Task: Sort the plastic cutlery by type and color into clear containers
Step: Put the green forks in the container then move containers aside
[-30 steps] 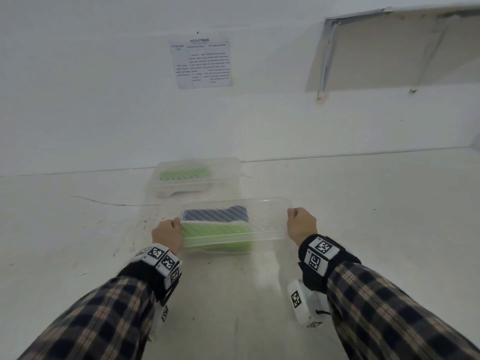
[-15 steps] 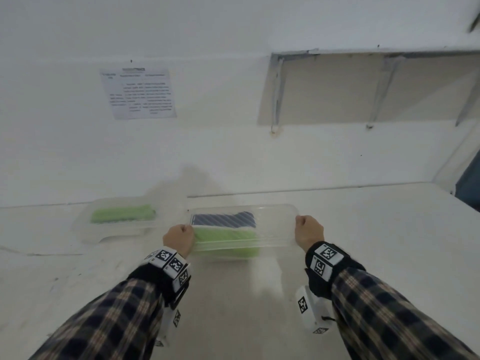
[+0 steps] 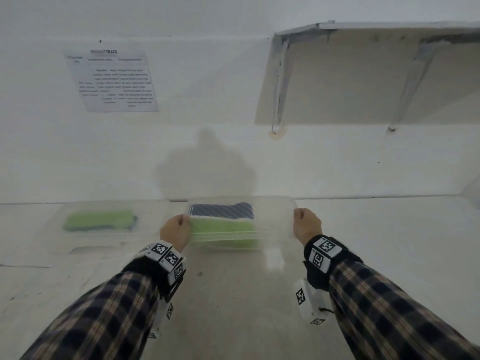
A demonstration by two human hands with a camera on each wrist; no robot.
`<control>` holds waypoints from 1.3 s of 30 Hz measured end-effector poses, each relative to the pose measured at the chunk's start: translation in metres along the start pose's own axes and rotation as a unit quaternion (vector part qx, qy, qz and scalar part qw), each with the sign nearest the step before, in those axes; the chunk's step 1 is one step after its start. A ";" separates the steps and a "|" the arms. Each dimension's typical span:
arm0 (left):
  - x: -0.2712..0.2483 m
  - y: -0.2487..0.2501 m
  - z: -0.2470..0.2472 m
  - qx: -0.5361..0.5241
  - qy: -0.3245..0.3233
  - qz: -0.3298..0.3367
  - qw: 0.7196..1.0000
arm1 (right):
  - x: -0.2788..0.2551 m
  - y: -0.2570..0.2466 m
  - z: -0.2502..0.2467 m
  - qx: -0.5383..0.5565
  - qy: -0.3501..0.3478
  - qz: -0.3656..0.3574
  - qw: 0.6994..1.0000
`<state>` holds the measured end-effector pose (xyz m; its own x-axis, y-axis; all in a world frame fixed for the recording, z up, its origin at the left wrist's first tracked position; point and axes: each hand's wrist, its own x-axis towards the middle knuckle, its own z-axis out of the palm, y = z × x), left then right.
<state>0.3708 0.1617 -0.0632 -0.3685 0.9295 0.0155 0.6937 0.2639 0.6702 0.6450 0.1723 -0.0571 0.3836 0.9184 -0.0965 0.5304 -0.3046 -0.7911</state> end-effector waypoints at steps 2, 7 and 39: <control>0.007 -0.002 0.003 -0.016 -0.013 -0.008 1.000 | 0.008 0.000 0.004 -0.002 -0.003 -0.002 1.000; 0.015 -0.006 0.009 -0.040 -0.028 -0.002 0.999 | 0.019 0.002 0.010 -0.001 -0.010 0.003 1.000; 0.001 -0.014 0.017 -0.127 -0.087 -0.032 0.988 | 0.014 0.014 0.019 -0.065 -0.062 -0.071 0.993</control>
<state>0.3717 0.1634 -0.0851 -0.2791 0.9492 -0.1457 0.4865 0.2706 0.8307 0.6432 0.1861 -0.0811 0.2058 0.9761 -0.0693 0.6693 -0.1921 -0.7177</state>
